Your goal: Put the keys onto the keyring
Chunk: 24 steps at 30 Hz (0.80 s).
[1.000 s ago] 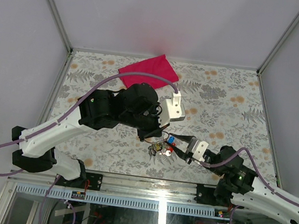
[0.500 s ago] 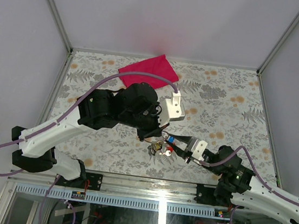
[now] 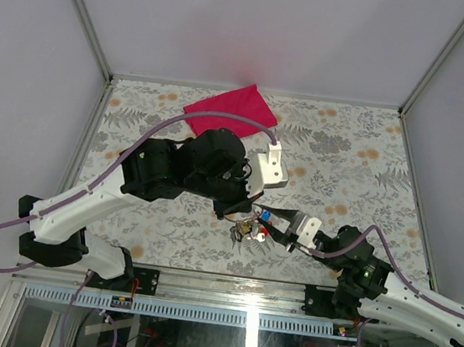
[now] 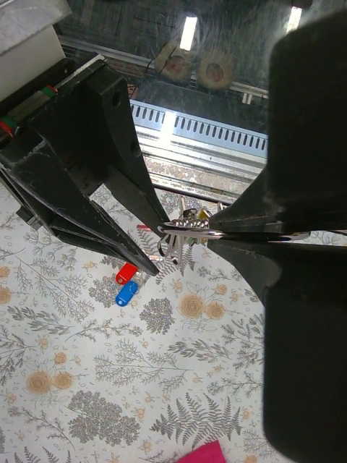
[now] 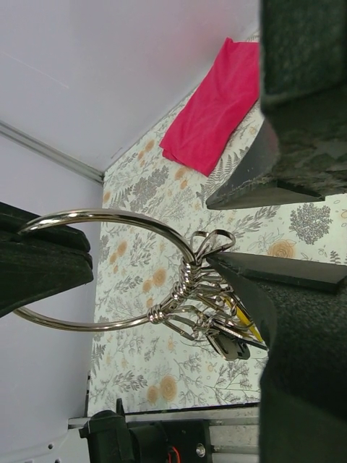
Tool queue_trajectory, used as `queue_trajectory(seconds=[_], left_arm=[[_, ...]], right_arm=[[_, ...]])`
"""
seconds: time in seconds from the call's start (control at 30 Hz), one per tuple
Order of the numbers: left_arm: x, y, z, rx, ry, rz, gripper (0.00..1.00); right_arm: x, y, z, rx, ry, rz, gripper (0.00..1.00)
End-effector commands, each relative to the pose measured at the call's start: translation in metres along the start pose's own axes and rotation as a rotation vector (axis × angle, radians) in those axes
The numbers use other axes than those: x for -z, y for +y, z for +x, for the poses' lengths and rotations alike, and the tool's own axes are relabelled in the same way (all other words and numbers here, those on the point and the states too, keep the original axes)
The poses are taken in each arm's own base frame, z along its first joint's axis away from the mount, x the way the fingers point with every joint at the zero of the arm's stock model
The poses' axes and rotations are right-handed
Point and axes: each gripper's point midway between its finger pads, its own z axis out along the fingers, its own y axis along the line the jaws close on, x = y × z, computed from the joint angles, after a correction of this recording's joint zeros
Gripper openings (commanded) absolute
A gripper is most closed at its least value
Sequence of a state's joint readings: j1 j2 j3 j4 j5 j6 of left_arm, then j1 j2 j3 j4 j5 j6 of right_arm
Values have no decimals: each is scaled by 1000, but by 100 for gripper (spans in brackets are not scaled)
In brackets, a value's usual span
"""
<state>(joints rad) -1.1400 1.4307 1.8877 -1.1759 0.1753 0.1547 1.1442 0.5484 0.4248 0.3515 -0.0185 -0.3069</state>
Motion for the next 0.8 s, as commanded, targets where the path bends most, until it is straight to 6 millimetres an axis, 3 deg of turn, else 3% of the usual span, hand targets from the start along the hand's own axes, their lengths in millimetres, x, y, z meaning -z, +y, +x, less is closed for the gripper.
queue_trajectory(seconds=[0.0, 0.37, 0.77], left_arm=[[8, -3, -19, -7, -66, -3, 0], [8, -2, -20, -8, -68, -7, 0], [7, -3, -17, 1, -68, -8, 0]], right_arm=[[-4, -9, -20, -3, -82, 41, 36], [3, -14, -21, 15, -67, 56, 8], [19, -16, -22, 67, 22, 27, 4]])
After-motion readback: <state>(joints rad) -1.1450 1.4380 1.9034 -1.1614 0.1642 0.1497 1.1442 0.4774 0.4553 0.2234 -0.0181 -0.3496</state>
